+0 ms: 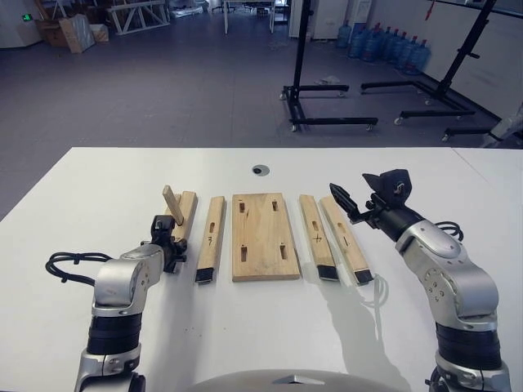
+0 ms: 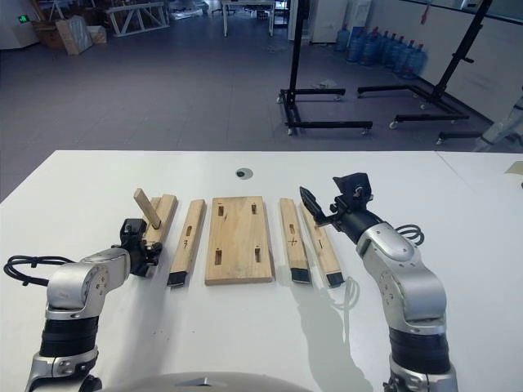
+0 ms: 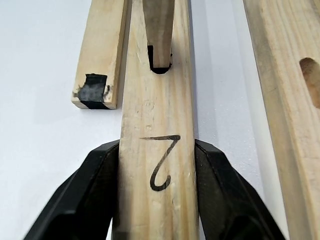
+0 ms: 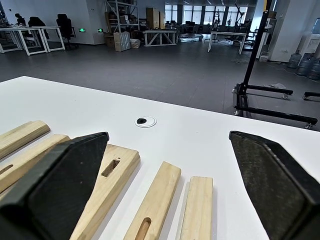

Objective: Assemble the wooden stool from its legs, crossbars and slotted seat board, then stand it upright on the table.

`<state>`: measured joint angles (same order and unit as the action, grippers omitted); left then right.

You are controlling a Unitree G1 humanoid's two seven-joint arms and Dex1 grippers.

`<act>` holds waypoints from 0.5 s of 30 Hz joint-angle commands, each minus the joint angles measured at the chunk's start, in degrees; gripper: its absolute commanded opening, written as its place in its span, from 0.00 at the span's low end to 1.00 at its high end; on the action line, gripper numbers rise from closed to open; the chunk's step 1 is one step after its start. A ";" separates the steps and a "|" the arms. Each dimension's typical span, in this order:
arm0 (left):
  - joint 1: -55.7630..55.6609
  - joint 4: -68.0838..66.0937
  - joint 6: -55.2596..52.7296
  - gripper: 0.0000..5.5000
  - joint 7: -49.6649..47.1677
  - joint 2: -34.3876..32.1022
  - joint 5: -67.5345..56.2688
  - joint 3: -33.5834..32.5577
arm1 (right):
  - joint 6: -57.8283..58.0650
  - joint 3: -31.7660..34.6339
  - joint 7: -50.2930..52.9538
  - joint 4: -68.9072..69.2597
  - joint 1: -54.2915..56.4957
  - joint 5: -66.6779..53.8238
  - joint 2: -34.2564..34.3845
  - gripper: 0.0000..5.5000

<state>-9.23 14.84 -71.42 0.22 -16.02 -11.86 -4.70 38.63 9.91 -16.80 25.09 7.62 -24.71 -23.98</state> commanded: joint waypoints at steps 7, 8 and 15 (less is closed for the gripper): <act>-5.67 -1.42 3.99 0.37 1.59 -1.34 2.41 1.07 | -1.09 0.09 -0.46 -2.89 2.19 0.54 -0.23 0.81; -8.52 -1.34 5.05 0.37 1.69 -1.22 2.10 -0.08 | -1.30 0.17 -0.54 -3.33 2.54 0.61 -0.35 0.81; -31.94 -5.52 19.45 0.37 9.30 -1.48 -10.41 -16.22 | -1.91 3.23 -2.16 -8.09 9.43 -1.81 -1.95 0.81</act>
<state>-35.58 9.94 -55.27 4.31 -16.60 -15.85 -16.03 36.17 10.37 -18.27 18.23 13.31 -24.75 -24.67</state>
